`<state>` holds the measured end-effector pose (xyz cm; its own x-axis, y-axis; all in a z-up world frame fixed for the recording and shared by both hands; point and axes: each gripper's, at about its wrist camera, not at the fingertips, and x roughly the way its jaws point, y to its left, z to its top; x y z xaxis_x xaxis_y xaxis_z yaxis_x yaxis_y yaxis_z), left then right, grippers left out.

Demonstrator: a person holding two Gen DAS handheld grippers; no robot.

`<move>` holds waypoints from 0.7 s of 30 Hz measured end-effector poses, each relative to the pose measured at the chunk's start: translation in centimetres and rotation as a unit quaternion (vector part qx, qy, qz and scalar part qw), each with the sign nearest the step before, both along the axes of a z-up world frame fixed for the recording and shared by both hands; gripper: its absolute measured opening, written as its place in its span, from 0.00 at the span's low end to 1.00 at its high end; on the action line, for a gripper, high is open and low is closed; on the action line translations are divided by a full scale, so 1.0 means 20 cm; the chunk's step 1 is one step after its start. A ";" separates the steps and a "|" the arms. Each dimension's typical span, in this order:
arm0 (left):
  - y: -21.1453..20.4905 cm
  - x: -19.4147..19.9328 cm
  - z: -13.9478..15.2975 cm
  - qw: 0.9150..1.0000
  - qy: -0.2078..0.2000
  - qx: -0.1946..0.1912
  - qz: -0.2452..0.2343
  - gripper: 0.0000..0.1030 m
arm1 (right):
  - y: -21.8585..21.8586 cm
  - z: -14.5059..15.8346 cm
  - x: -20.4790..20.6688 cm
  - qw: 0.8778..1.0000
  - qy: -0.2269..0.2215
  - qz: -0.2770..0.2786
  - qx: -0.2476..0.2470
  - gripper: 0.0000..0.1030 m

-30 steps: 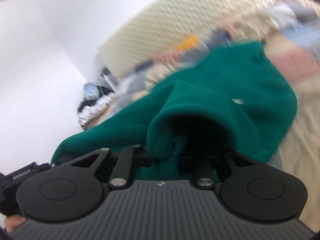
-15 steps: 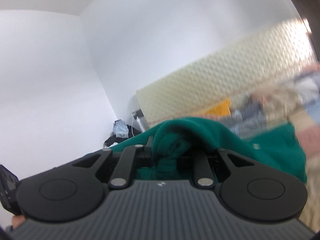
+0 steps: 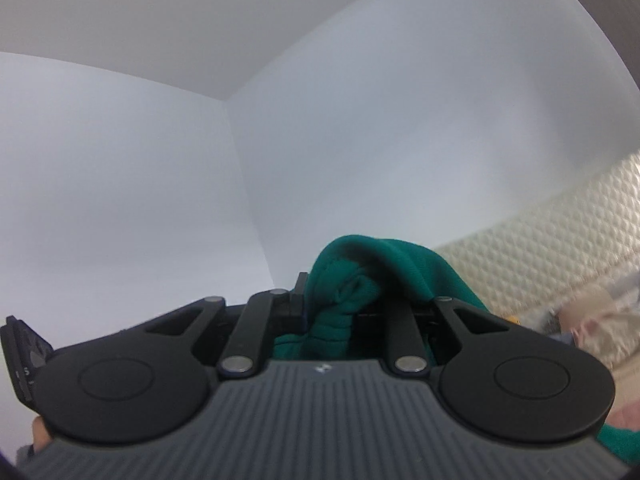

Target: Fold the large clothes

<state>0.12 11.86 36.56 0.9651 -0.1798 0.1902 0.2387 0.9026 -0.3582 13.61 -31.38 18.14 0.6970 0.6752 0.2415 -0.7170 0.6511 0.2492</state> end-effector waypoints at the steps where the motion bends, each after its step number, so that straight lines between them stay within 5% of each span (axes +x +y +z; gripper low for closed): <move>1: 0.01 -0.01 0.08 1.000 -0.006 -0.003 -0.001 0.10 | 0.00 0.07 -0.01 1.000 -0.008 0.002 -0.001 0.20; 6: 0.01 -0.02 0.51 1.000 -0.026 0.009 0.002 0.10 | 0.02 0.43 -0.03 0.999 -0.050 0.011 -0.015 0.20; 9: 0.04 0.02 0.72 0.999 -0.033 -0.026 -0.019 0.10 | 0.02 0.63 -0.03 0.997 -0.076 0.008 -0.008 0.20; 12: 0.02 0.13 0.80 0.999 -0.036 0.002 -0.019 0.11 | 0.05 0.76 0.02 0.996 -0.083 -0.024 -0.001 0.19; 16: 0.02 0.41 0.64 0.999 -0.001 0.037 0.003 0.11 | 0.12 0.70 0.24 0.996 -0.061 -0.048 -0.039 0.20; 21: 0.08 0.92 0.14 0.997 0.075 0.016 0.011 0.11 | 0.22 0.29 0.68 0.994 -0.010 -0.063 -0.086 0.20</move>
